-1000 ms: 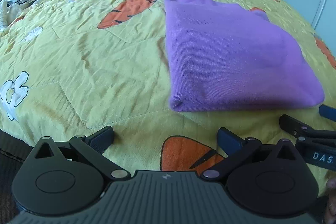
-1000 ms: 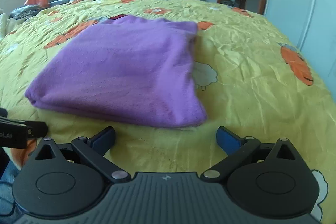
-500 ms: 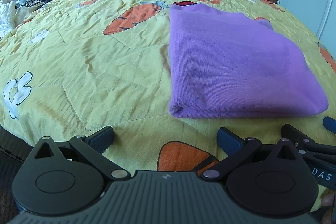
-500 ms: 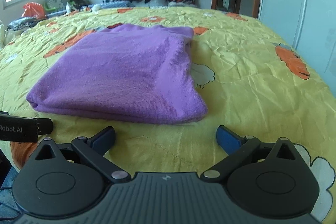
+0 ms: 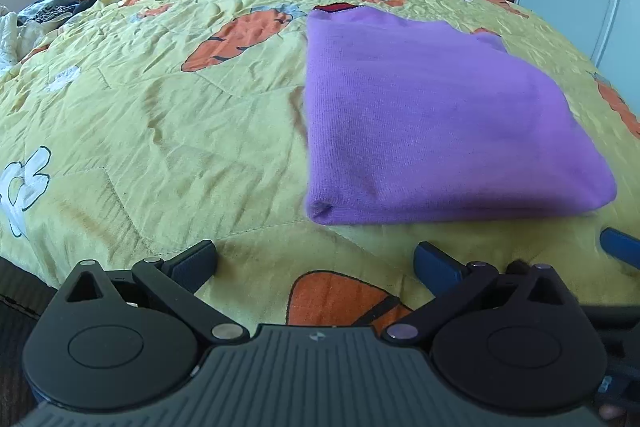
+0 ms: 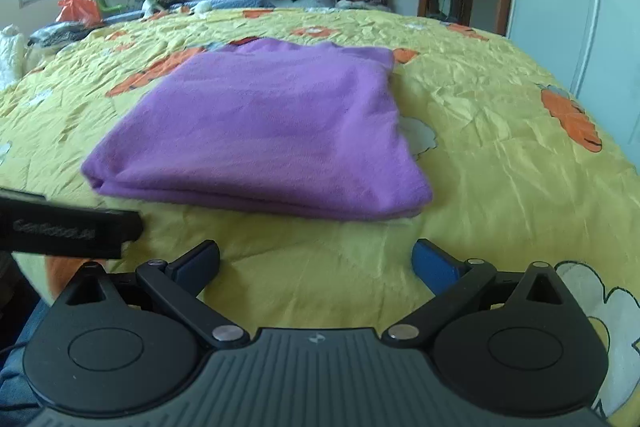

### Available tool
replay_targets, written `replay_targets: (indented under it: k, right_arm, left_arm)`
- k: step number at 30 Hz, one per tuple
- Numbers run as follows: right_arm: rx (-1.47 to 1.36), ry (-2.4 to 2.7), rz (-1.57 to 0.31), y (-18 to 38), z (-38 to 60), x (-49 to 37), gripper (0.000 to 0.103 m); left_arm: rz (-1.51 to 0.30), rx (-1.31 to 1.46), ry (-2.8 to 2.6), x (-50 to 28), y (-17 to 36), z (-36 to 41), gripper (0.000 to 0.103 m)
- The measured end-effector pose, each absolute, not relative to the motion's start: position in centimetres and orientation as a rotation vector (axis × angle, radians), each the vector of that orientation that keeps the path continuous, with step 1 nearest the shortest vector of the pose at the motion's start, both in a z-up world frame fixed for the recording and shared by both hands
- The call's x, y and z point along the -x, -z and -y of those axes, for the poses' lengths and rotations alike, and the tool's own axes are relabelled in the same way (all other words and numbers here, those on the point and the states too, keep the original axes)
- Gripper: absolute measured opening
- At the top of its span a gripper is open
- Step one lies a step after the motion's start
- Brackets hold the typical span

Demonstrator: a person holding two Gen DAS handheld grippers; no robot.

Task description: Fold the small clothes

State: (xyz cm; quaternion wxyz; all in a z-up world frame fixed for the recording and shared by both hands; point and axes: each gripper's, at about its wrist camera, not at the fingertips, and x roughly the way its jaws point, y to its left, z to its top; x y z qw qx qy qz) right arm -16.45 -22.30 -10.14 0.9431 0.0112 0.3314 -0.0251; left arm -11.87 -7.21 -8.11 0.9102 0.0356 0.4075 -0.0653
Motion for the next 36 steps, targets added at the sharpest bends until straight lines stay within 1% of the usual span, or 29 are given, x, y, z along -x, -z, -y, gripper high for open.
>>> replay_targets:
  k: [7,18,36]
  right_arm:
    - [-0.028,0.035,-0.731,9.7,23.3,16.4,0.103]
    - [-0.022,0.024,-0.739,9.7,25.5,16.3,0.103]
    - [-0.025,0.042,-0.723,9.9,25.3,16.5,0.103]
  left_arm:
    - [-0.875,-0.075,0.137,12.2,7.9,7.8,0.103]
    - [-0.886,-0.073,0.134,12.5,7.8,9.3,0.103]
    - [-0.883,-0.072,0.134,12.6,7.8,9.4,0.103]
